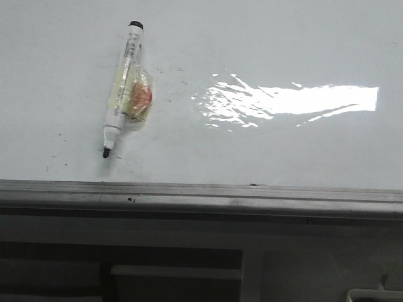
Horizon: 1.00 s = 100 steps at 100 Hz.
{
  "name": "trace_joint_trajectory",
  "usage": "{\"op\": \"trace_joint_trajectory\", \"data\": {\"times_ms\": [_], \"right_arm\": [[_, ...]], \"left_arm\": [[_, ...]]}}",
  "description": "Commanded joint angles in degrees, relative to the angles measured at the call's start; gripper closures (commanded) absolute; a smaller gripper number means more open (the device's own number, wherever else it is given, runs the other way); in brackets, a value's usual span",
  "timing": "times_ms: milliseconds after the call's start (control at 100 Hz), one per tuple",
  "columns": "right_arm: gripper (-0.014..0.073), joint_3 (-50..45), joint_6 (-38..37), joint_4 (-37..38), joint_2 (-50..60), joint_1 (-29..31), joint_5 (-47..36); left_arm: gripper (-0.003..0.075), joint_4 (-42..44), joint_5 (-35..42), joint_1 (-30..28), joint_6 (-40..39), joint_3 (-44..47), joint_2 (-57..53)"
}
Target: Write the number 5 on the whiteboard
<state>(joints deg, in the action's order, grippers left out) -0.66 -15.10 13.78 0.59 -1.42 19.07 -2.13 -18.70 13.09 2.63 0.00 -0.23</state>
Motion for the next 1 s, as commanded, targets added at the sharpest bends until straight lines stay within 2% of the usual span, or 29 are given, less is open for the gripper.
{"op": "trace_joint_trajectory", "data": {"times_ms": [0,990], "right_arm": [[0.0657,-1.33,0.41,0.94,0.96,0.38,-0.9],[0.0657,-1.33,0.41,0.94,0.96,0.38,-0.9]], "left_arm": [[0.0741,-0.13,4.0,-0.05,-0.59,1.41,-1.53],[0.0741,1.54,5.1,-0.05,-0.59,1.41,-1.53]]}}
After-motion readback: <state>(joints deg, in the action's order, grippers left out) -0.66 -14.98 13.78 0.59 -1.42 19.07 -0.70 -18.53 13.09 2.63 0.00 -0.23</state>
